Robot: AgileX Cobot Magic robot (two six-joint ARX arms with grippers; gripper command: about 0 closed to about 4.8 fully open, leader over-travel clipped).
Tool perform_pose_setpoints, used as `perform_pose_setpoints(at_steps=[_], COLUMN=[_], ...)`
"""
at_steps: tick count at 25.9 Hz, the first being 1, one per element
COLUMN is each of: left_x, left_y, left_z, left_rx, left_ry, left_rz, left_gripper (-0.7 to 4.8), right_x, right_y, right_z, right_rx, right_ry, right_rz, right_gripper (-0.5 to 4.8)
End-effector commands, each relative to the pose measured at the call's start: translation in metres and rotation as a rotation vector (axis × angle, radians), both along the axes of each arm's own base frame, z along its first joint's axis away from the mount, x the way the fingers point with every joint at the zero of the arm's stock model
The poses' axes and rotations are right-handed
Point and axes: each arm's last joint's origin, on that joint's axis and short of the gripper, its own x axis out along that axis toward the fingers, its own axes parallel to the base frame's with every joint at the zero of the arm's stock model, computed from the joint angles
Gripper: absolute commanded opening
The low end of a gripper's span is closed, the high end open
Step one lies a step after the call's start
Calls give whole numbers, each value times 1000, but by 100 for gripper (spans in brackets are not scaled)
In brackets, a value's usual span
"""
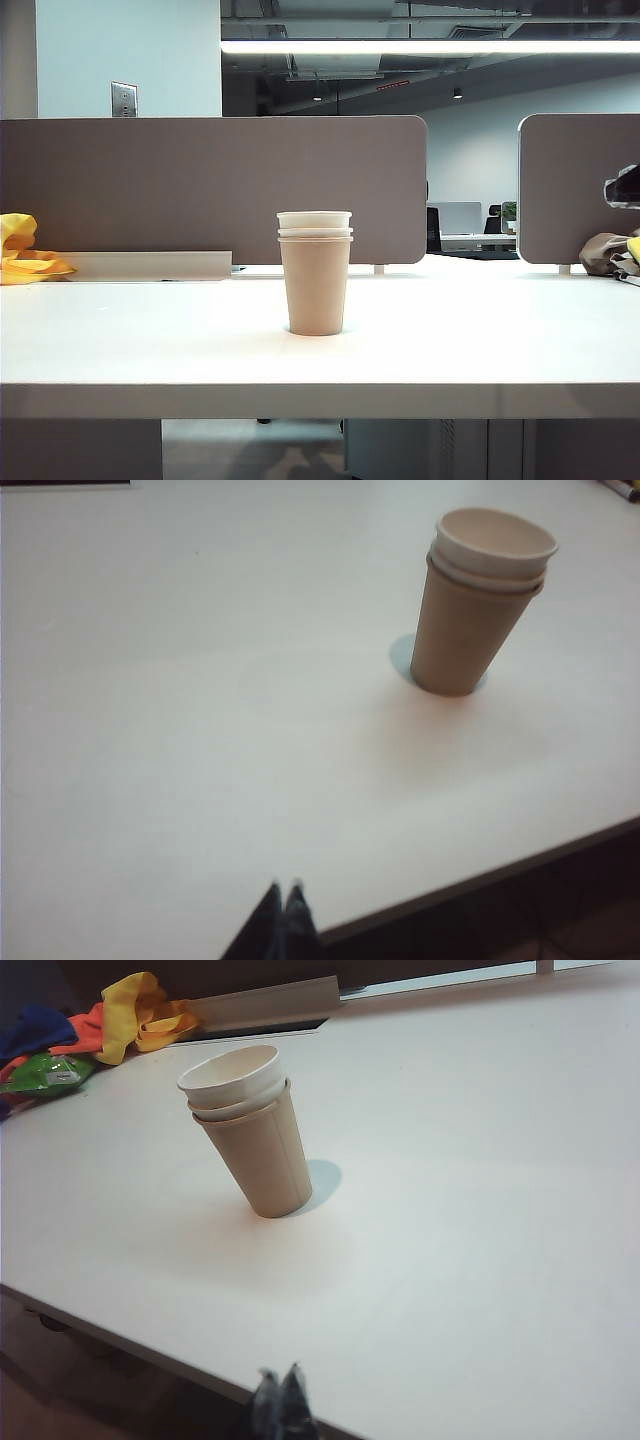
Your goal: Pick up all the paper cups on the table one by one and stack them together.
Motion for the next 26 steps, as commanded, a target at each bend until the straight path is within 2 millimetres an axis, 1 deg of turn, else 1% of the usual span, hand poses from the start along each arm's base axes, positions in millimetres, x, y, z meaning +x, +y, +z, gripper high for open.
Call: perform_pose_setpoints(at_steps=[1,12,15,19,22,26], left_x=[0,0,-1,1,4,4], left_y=[0,0,0,0,-2,-2], left_z=[1,1,-5,-5,-12,-26], left_rx=[-3,-3,12,-12,-50,-57], left_ry=[-5,-5,31,-28,-120,-138], left_rz=[-2,-2,-2,-3,-2,-3], left_gripper=[-5,-5,-5,-5,-5,-5], right_x=[0,0,0,0,-1,-2], right_y=[0,0,0,0,-1,-1], right_z=[3,3,2,1,2,1], right_rx=[10,10,3,2,9,25], right_ry=[-18,-18,-4,0,-15,-47], right_rz=[2,2,2,3,3,1], right_gripper=[-8,-8,-8,-8,-8,-8])
